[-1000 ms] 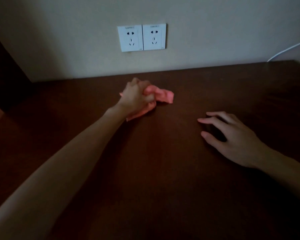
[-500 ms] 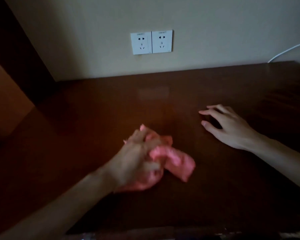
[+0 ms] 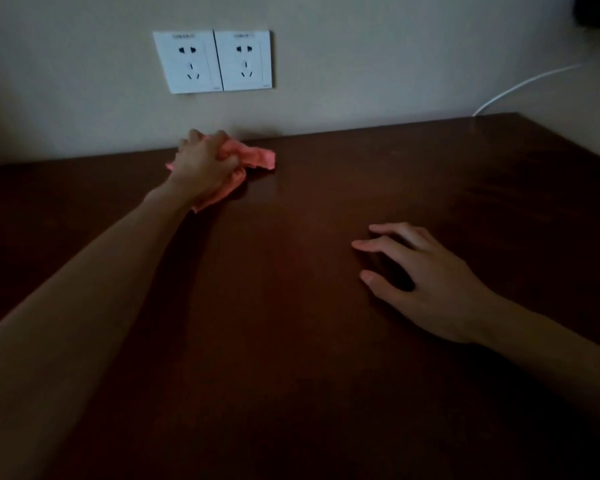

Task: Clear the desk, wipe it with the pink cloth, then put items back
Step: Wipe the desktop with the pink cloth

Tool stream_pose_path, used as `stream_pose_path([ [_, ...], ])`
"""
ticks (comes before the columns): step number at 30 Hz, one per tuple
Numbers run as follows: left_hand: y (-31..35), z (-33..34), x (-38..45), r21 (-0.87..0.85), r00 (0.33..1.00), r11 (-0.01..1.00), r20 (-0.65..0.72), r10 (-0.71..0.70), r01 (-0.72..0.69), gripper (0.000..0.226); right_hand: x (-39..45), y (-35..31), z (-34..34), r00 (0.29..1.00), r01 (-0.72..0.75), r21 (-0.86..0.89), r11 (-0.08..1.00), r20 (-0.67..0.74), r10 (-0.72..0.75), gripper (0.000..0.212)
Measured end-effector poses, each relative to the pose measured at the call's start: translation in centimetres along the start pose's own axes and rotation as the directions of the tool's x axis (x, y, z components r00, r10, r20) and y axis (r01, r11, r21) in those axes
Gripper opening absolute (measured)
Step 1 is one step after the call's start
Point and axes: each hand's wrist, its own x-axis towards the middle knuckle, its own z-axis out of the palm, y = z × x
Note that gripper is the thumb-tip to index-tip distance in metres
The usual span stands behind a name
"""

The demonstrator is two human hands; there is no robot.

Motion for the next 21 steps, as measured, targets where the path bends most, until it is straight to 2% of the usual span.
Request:
stream_pose_path([
  [3,3.3,-0.9,-4.9,-0.001,0.998,0.998,0.04,0.056,-0.056,0.052,-0.3,0.1,0.1,0.999,0.025,0.013,1.0,-0.033,-0.024,0.051],
  [7,7.5,-1.9,-14.7,-0.059,0.972,0.977,0.108,0.21,-0.204,0.069,-0.7,0.1,0.8,0.99,0.07,0.005,0.998,-0.12,-0.069,0.049],
  [11,9.6,-4.2,-24.5,-0.115,0.918,0.928,0.145,0.369,-0.354,0.056,-0.8,0.0,1.0,0.985,0.08,0.012,0.997,-0.153,-0.077,0.049],
  [13,9.6,-5.4,-28.3,-0.133,0.897,0.914,0.182,0.403,-0.383,0.05,-0.6,0.1,1.0,0.986,0.078,0.016,0.997,-0.15,-0.075,0.049],
  [17,7.9,-5.3,-26.6,-0.117,0.907,0.926,0.193,0.375,-0.358,0.044,-0.5,0.2,1.2,0.988,0.063,0.009,0.998,-0.142,-0.061,0.047],
  [19,7.0,-4.2,-22.3,-0.075,0.934,0.945,0.146,0.327,-0.319,0.054,-0.5,0.2,1.1,0.987,0.062,0.011,0.998,-0.147,-0.06,0.046],
  [21,5.8,-2.7,-16.6,-0.045,0.966,0.974,0.124,0.227,-0.223,0.051,-0.3,0.4,0.9,0.989,0.058,0.01,0.998,-0.135,-0.056,0.048],
])
